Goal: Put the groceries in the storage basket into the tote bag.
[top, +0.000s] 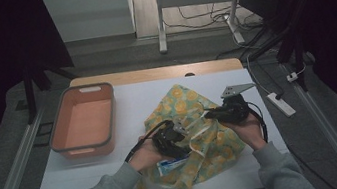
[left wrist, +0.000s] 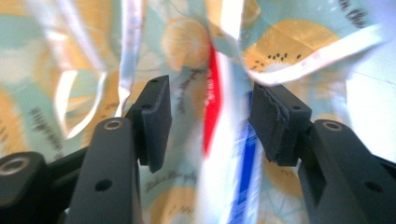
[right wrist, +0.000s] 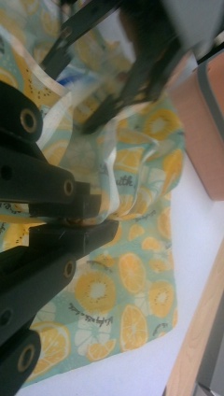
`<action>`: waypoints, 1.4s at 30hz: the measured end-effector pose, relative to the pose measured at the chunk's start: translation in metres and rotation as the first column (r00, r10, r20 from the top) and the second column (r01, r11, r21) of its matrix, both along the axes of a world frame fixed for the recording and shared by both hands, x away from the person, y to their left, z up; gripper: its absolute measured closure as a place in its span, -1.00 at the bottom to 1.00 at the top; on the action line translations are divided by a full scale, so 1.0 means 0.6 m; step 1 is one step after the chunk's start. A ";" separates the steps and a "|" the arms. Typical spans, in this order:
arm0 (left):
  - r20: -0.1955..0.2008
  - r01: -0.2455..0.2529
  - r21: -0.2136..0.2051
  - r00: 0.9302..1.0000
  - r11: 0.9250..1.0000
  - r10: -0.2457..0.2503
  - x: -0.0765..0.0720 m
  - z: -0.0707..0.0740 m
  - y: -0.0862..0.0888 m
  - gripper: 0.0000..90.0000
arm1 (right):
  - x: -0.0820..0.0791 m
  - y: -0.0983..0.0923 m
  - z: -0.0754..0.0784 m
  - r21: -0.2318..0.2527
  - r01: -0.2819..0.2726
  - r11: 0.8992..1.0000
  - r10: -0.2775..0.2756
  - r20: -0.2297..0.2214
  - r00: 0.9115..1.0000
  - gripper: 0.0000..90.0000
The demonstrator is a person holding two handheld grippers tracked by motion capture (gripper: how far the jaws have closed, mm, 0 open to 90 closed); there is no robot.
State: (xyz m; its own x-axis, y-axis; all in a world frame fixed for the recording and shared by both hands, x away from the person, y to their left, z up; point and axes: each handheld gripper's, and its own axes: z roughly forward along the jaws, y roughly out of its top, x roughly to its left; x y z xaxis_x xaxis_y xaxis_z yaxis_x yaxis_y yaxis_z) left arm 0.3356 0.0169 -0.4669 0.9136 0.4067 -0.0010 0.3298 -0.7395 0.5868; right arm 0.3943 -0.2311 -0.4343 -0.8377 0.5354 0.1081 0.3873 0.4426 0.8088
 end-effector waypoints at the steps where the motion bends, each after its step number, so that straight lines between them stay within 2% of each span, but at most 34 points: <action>1: 0.003 -0.001 -0.005 1.000 1.000 0.001 0.000 0.004 0.006 0.06 | 0.000 0.000 -0.001 -0.004 0.001 1.000 -0.001 -0.004 1.000 0.90; 3: 0.010 -0.005 -0.014 1.000 1.000 0.005 -0.002 0.009 0.018 0.05 | 0.001 0.000 -0.003 0.000 0.001 1.000 -0.001 -0.005 1.000 0.90; 6: 0.046 -0.025 -0.023 0.999 0.999 0.026 -0.005 0.020 0.034 0.02 | 0.000 0.001 -0.003 -0.003 0.000 1.000 0.000 -0.004 1.000 0.90; 12: 0.062 -0.051 -0.088 0.996 0.995 0.057 -0.008 0.045 0.080 0.01 | 0.000 0.000 -0.007 -0.008 -0.002 1.000 0.002 -0.012 1.000 0.90; 14: 0.067 -0.074 -0.105 0.994 0.992 0.081 -0.007 0.052 0.098 0.00 | 0.000 0.001 -0.009 -0.011 -0.003 1.000 0.003 -0.013 1.000 0.89; 17: 0.061 -0.104 -0.132 0.992 0.986 0.113 -0.005 0.061 0.128 -0.01 | -0.003 0.003 -0.012 -0.017 -0.008 1.000 0.007 -0.017 1.000 0.89; 20: 0.068 -0.139 -0.153 0.986 0.978 0.151 -0.004 0.067 0.157 -0.01 | -0.007 0.004 -0.016 -0.027 -0.014 1.000 0.013 -0.022 1.000 0.89; 24: 0.064 -0.193 -0.174 0.976 0.966 0.207 0.002 0.072 0.195 -0.01 | -0.010 0.003 -0.021 -0.029 -0.011 1.000 0.010 -0.028 1.000 0.89; 29: 0.049 -0.246 -0.183 0.965 0.952 0.258 0.012 0.070 0.225 -0.07 | -0.012 0.002 -0.023 -0.032 -0.012 0.999 0.011 -0.030 0.999 0.86; 30: 0.044 -0.255 -0.186 0.963 0.949 0.268 0.014 0.069 0.230 -0.07 | -0.012 0.002 -0.023 -0.033 -0.013 0.999 0.012 -0.031 0.999 0.80; 32: 0.037 -0.265 -0.187 0.960 0.946 0.277 0.017 0.067 0.237 -0.07 | -0.015 0.002 -0.020 -0.036 -0.016 0.999 0.016 -0.023 1.000 0.54; 34: 0.033 -0.271 -0.186 0.959 0.945 0.281 0.018 0.067 0.241 -0.07 | -0.022 0.001 -0.011 -0.044 -0.006 0.999 0.006 0.010 1.000 0.28; 36: 0.030 -0.276 -0.189 0.958 0.943 0.286 0.019 0.066 0.243 -0.07 | -0.030 -0.003 0.001 -0.020 0.005 1.000 -0.004 0.042 0.999 0.09; 38: 0.028 -0.278 -0.185 0.957 0.943 0.288 0.019 0.065 0.242 -0.08 | -0.037 -0.008 0.011 -0.008 0.028 1.000 -0.027 0.069 0.997 0.00; 42: 0.027 -0.278 -0.173 0.958 0.945 0.287 0.019 0.061 0.238 -0.11 | -0.047 -0.017 0.020 0.009 0.059 0.998 -0.060 0.093 0.994 -0.15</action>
